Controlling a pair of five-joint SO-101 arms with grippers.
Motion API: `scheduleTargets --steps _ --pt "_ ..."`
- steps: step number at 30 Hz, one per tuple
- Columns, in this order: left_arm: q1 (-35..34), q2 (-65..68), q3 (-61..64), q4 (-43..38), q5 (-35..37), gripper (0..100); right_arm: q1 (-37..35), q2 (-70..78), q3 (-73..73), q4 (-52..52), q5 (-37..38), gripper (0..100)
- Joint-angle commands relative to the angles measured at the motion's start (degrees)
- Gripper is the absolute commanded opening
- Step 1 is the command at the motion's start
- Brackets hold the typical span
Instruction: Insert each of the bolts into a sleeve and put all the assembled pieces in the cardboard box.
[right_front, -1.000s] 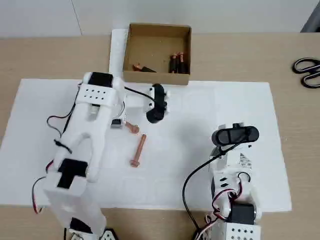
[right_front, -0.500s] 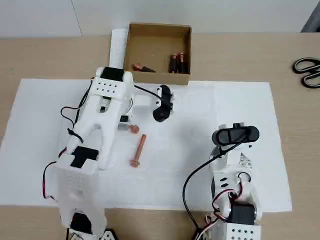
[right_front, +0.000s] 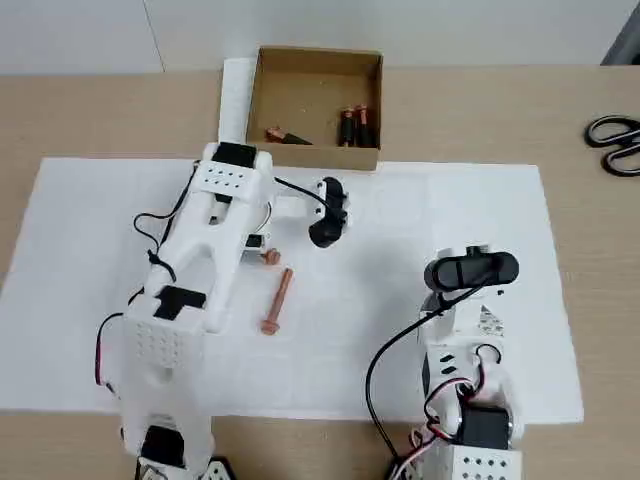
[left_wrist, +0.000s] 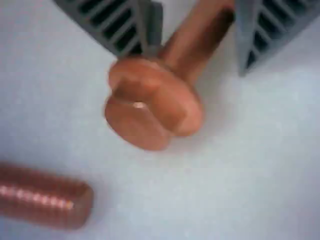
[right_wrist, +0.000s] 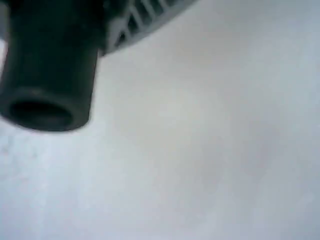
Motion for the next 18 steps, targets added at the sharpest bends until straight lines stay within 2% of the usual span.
scheduleTargets --steps 1,3,5,7,11,14,18 --pt "1.1 0.1 -0.7 -0.7 -9.2 10 0.6 -0.7 -0.4 -1.3 -0.4 0.3" --pt "1.1 -0.4 -0.7 -0.7 -9.2 7 0.6 -0.7 -0.4 -1.3 -0.4 0.3" --pt "1.1 -0.4 -0.7 -0.7 -9.1 0 0.6 -0.7 -0.4 -1.3 -0.4 0.3" --pt "1.1 -0.4 -0.7 0.4 -9.1 1 0.6 -0.7 -0.4 -1.3 -0.4 0.3" --pt "1.4 -0.4 -6.9 9.8 -7.7 0 0.2 -0.7 0.4 -1.0 -0.4 0.3" --pt "1.7 -0.8 -13.9 10.5 -0.1 0 -1.0 -0.7 2.5 -1.2 -0.3 0.4" --pt "1.8 -5.5 -25.1 10.4 16.0 1 -7.4 -0.9 2.6 -1.3 -0.2 0.4"
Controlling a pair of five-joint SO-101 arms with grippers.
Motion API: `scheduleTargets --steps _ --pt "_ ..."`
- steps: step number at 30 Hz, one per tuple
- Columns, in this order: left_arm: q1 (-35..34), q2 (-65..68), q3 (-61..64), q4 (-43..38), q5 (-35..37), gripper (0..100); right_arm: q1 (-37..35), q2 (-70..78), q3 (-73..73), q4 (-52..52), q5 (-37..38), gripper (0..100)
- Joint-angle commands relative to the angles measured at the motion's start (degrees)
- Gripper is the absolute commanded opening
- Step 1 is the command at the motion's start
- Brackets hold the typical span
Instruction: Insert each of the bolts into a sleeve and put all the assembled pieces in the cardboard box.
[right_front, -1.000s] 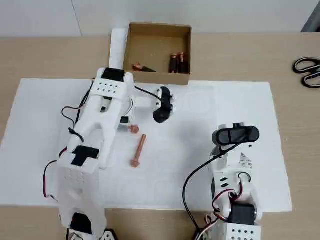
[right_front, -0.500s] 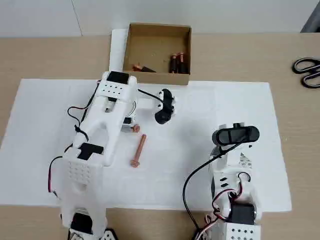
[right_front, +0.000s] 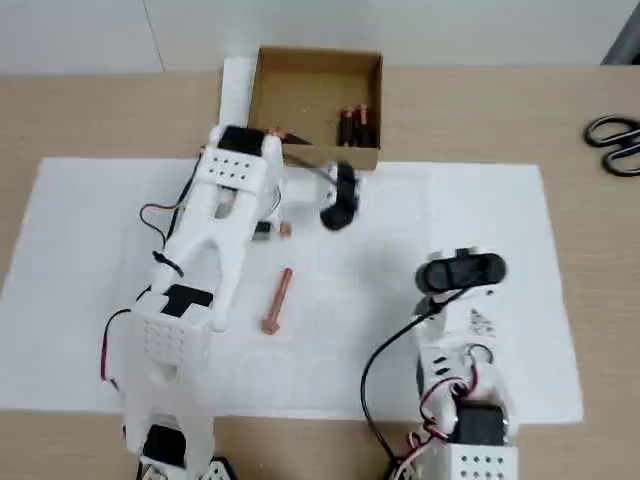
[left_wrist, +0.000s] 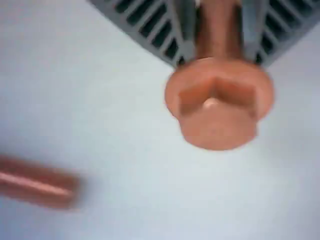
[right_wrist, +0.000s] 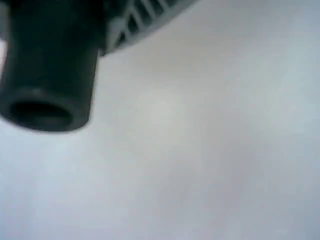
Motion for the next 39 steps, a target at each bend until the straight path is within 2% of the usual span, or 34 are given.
scheduleTargets --steps 1,5,13,15,20,28,30,32,39 --pt "0.4 -7.1 -10.9 1.1 13.0 1 -5.6 -1.5 0.4 -1.5 -0.2 0.4" --pt "-0.3 -12.1 -16.1 1.2 28.7 1 -9.9 -2.1 0.4 -9.8 -0.3 0.4" --pt "-1.1 -24.8 -12.7 1.2 66.1 1 -10.2 -2.1 0.4 -30.9 -0.3 0.4" --pt "-1.1 -28.5 -11.6 1.2 72.7 1 -10.2 -2.1 0.4 -33.8 -0.3 0.4" --pt "0.0 -39.2 -5.6 1.2 77.7 1 -10.2 -2.1 0.4 -38.3 -0.2 0.4" --pt "7.3 -60.5 10.2 -1.0 78.2 1 -10.2 -2.1 0.4 -44.1 -0.2 0.4" --pt "8.2 -64.8 16.6 -6.1 78.2 1 -10.3 -2.1 0.4 -44.2 -0.2 0.4" --pt "7.9 -68.2 23.7 -14.9 78.3 1 -10.3 -2.1 0.4 -44.2 -0.2 0.4" --pt "10.5 -75.3 53.5 -64.5 78.4 1 -15.8 -2.1 0.4 -43.8 -0.2 0.4"
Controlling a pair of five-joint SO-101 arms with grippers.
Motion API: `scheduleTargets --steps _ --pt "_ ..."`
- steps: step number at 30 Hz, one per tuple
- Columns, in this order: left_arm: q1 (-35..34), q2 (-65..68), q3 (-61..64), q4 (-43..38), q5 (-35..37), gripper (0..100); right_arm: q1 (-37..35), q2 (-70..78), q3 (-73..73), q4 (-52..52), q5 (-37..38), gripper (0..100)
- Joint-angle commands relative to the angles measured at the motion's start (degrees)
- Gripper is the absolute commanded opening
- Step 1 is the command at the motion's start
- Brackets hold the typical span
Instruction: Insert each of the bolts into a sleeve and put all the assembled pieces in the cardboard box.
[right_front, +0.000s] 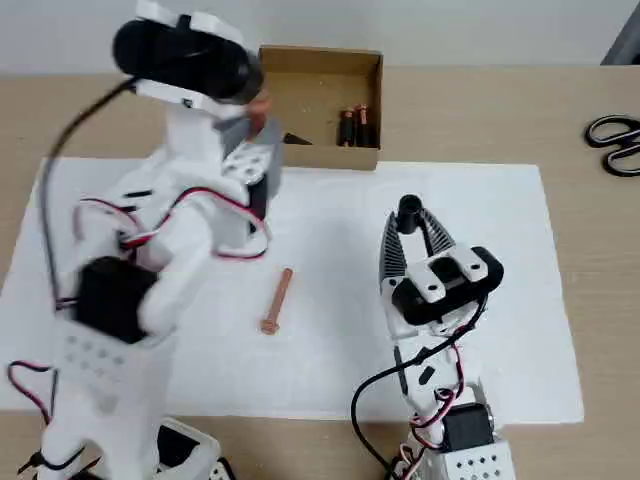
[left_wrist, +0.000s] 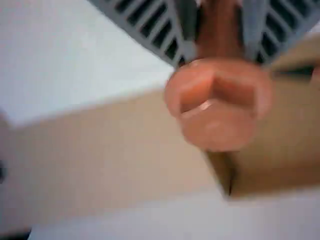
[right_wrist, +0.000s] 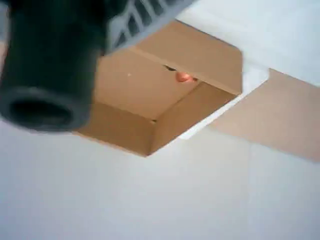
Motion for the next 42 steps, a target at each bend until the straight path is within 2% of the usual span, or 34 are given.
scheduleTargets --steps 1,4,7,14,19,22,30,35,42 --pt "2.9 -4.2 13.9 -30.6 0.1 1 -3.3 -1.5 0.4 -1.2 -0.2 0.4" --pt "7.8 -7.3 21.6 -43.4 0.1 1 -5.1 -1.5 0.4 -1.1 -0.2 0.4" --pt "13.1 -10.5 25.2 -46.8 0.1 1 -5.0 -1.5 0.4 0.0 -0.2 0.4" --pt "18.2 -13.1 27.4 -46.4 0.1 1 -5.0 -1.5 0.4 6.9 -0.2 0.4" --pt "20.1 -11.4 27.9 -37.1 0.1 1 -4.9 -1.5 0.4 7.0 -0.2 0.4" --pt "19.7 -11.1 27.8 -34.4 0.1 1 -4.9 -1.5 0.4 5.1 -0.2 0.4" --pt "18.6 -10.5 27.8 -34.5 0.1 1 -5.0 -1.5 0.4 -6.9 -0.2 0.4" --pt "18.8 -10.4 27.9 -34.6 0.4 1 -5.1 -1.5 0.4 -7.4 -0.2 0.4" --pt "18.7 -10.3 29.0 -34.5 8.1 1 -5.1 -1.5 0.4 -7.4 -0.2 0.4"
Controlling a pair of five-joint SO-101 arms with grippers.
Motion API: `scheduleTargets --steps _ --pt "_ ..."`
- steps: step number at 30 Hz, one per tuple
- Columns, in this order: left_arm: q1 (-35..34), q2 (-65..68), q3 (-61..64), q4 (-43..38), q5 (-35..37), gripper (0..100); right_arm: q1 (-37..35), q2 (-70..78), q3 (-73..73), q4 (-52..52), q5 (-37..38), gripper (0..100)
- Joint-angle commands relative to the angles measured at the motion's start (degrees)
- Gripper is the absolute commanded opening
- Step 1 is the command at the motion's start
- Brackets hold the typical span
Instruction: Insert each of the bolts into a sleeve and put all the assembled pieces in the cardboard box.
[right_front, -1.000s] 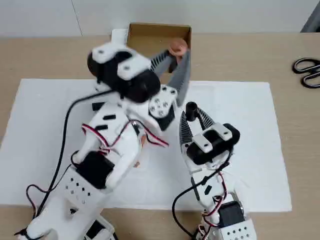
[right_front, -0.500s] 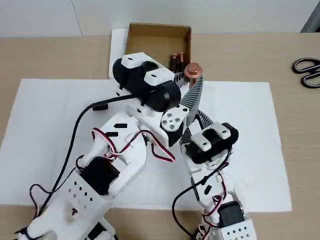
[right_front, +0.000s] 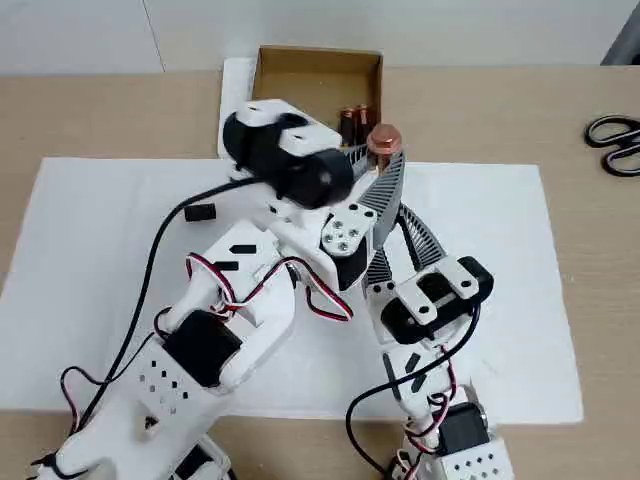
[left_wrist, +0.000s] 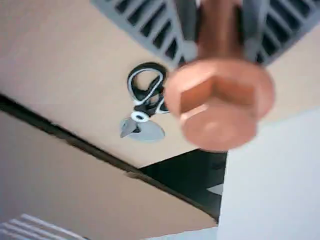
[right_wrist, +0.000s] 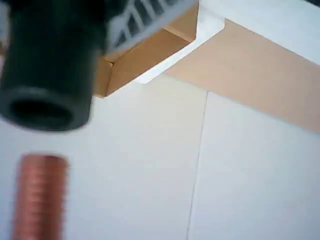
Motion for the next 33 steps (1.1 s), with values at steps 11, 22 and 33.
scheduleTargets --steps 11,22,33 --pt "-0.3 0.0 5.5 -5.4 0.4 1 -0.4 -1.3 0.4 -1.5 -0.2 0.4" --pt "0.1 -0.1 8.2 -5.4 -7.4 5 -0.2 -1.3 0.4 -1.4 -0.1 0.4" --pt "-0.3 -0.5 6.6 4.1 -7.5 26 -0.2 -1.3 0.4 -1.4 -0.1 0.4"
